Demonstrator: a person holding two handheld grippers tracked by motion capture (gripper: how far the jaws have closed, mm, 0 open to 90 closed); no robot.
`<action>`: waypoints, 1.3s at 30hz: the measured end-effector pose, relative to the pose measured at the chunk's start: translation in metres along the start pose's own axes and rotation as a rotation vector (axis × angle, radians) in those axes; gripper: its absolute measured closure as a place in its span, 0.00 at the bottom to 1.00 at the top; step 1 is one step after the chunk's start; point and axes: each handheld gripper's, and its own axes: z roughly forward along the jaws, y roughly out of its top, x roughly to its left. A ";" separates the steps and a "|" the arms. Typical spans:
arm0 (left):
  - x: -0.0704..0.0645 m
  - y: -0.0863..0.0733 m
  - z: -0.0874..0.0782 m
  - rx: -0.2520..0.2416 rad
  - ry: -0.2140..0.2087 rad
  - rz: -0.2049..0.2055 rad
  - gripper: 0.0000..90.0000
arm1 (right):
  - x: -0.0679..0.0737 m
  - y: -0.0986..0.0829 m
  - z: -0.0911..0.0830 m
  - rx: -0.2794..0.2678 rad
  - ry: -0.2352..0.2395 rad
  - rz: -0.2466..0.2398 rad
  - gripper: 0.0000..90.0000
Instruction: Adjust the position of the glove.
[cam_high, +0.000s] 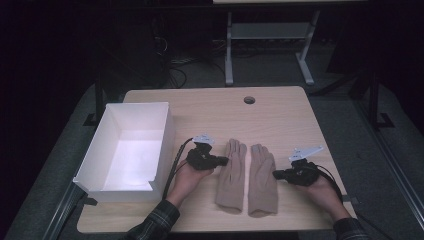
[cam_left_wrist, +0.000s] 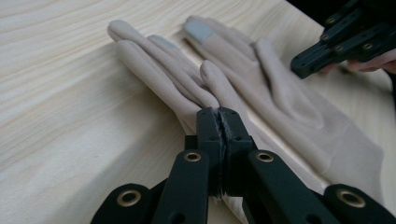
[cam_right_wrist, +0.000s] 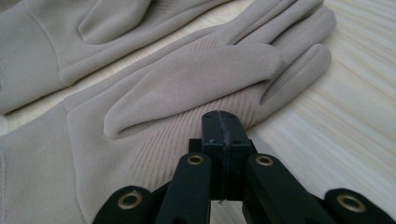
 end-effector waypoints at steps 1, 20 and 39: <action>-0.001 0.000 -0.001 0.001 -0.002 0.005 0.98 | 0.002 0.001 0.001 0.002 0.006 0.007 1.00; -0.008 0.005 -0.002 -0.039 -0.073 -0.016 0.98 | 0.008 0.001 0.002 0.011 0.035 -0.025 1.00; -0.021 0.022 0.008 -0.064 -0.105 -0.003 0.98 | 0.031 0.019 0.030 0.007 0.104 -0.074 1.00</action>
